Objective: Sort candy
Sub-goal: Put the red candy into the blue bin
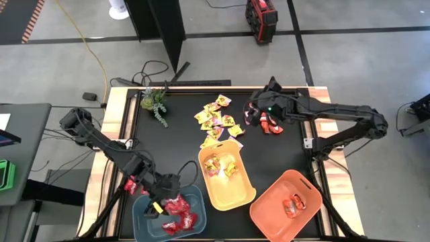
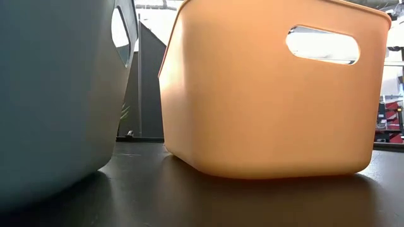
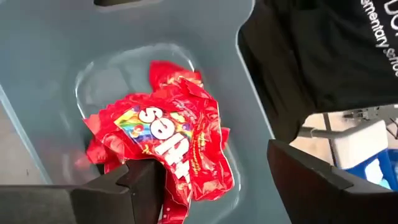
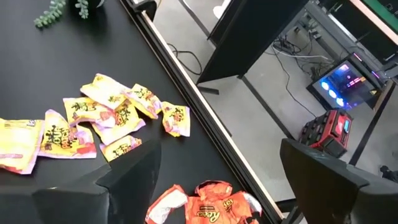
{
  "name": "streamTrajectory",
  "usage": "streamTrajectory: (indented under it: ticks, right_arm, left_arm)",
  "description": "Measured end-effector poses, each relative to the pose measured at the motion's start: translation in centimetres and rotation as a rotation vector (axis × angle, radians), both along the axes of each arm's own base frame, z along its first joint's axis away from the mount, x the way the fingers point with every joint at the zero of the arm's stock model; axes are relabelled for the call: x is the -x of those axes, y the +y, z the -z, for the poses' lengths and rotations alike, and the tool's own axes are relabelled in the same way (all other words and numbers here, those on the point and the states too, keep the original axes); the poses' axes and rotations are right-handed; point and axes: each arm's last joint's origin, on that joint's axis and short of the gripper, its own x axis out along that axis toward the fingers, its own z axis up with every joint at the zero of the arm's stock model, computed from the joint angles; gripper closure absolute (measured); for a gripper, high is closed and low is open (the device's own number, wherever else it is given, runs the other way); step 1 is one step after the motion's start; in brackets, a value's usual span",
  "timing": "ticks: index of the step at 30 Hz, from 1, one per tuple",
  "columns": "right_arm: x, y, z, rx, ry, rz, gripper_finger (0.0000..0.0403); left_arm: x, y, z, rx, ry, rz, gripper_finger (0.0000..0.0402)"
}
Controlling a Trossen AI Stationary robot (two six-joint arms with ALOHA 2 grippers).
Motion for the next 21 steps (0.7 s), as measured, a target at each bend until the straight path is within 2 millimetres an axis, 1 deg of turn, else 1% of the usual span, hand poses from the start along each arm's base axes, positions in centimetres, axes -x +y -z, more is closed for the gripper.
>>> streamTrajectory:
  ticks: [3,11,15,21]
  right_arm:
    - [0.0,-0.1,-0.2,0.002,-0.003,0.002,0.0054]
    - [0.2,-0.6,-0.1,-0.004,0.005,0.025,0.0054]
    - [0.2,-0.6,-0.1,-0.005,0.003,0.025,0.0055]
    - [0.2,-0.6,-0.1,-0.008,-0.003,0.028,0.0055]
  left_arm:
    - [-0.1,0.1,-0.1,-0.011,-0.003,-0.043,0.0142]
    - [0.5,0.4,0.6,-0.093,0.088,-0.164,0.0142]
    - [1.3,0.2,0.9,-0.131,0.129,-0.166,0.0142]
    - [1.9,-0.9,0.8,-0.117,0.115,-0.12,0.0148]
